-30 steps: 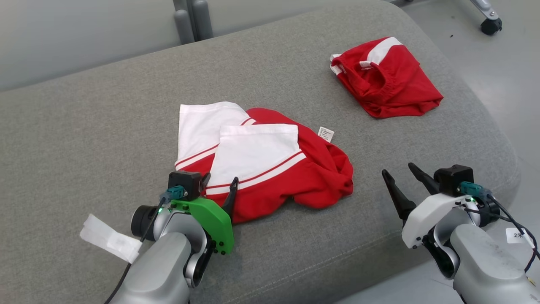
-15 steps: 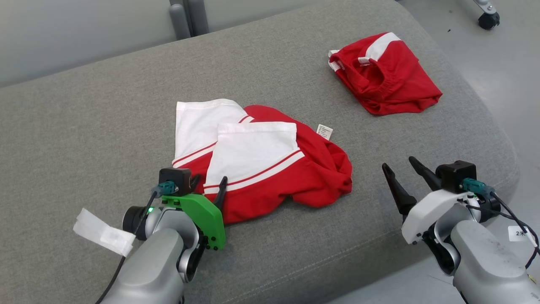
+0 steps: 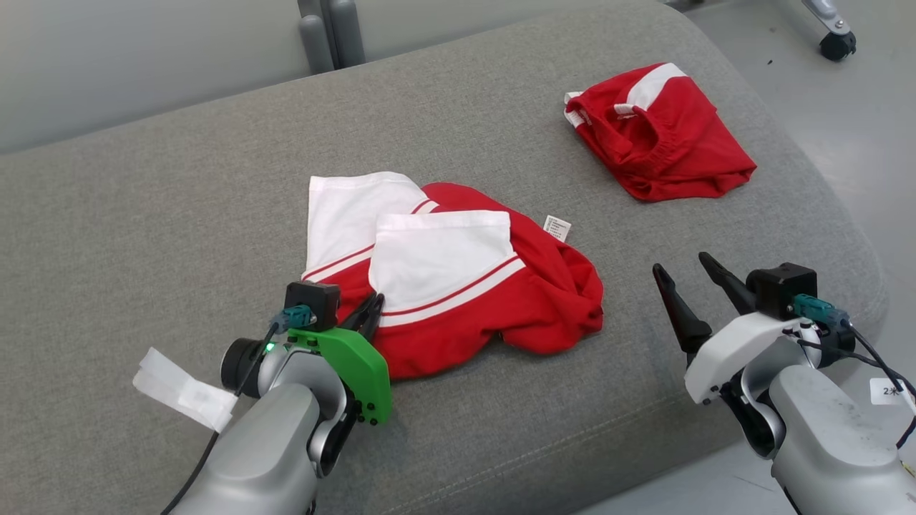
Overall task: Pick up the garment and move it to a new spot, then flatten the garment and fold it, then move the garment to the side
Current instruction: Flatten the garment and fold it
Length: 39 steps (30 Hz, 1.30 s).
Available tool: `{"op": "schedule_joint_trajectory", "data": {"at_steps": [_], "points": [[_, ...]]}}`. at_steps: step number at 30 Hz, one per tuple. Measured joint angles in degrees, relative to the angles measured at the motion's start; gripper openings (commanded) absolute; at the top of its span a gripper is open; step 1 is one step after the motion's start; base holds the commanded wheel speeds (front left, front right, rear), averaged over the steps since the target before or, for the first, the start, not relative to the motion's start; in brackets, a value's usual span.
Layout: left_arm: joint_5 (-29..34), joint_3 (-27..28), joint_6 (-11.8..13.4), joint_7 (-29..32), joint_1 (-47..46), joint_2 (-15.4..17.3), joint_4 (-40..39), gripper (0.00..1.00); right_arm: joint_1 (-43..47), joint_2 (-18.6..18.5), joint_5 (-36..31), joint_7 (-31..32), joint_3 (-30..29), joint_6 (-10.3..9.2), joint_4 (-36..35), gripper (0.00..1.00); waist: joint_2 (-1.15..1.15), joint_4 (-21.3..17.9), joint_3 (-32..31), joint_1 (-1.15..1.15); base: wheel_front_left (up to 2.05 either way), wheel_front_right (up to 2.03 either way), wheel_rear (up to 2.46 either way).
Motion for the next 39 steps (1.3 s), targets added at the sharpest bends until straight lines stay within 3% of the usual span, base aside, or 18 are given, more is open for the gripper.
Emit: {"op": "schedule_joint_trajectory", "data": {"at_steps": [11, 19, 28, 35, 39], "points": [[0.76, 2.74, -0.21, -5.02, -5.54, -0.27, -6.44, 0.00, 1.62, -0.30, -0.18, -0.04, -1.78, -0.63, -1.56, 1.00, 0.00, 1.84, -1.65, 0.00, 0.00, 0.00, 0.00], [1.72, 5.77, -0.16, -5.21, -8.06, -0.38, -14.04, 0.00, 2.86, -0.44, -0.56, -0.05, -2.57, -0.98, -2.34, 1.00, 0.00, 3.58, -2.89, 0.00, 0.00, 0.00, 0.00], [5.11, 18.52, 4.15, -5.21, -8.14, 0.44, -29.59, 0.00, 5.02, -0.54, -0.59, -0.05, -3.64, -1.01, -3.32, 1.00, 0.00, 6.52, -4.13, 0.00, 0.00, 0.00, 0.00], [7.84, 29.82, 6.69, -5.30, 4.24, 6.53, -35.35, 0.00, 5.81, -0.55, -1.51, -0.07, -3.72, -1.00, -3.96, 1.00, 0.00, 9.08, -4.45, 0.00, 0.00, 0.00, 0.00], [9.11, 32.81, 6.95, -5.30, 14.86, 7.94, -34.20, 0.00, 6.65, -0.57, -1.58, -0.07, -3.56, -0.98, -3.93, 1.00, 0.00, 10.43, -4.56, 0.00, 0.00, 0.00, 0.00]]}}
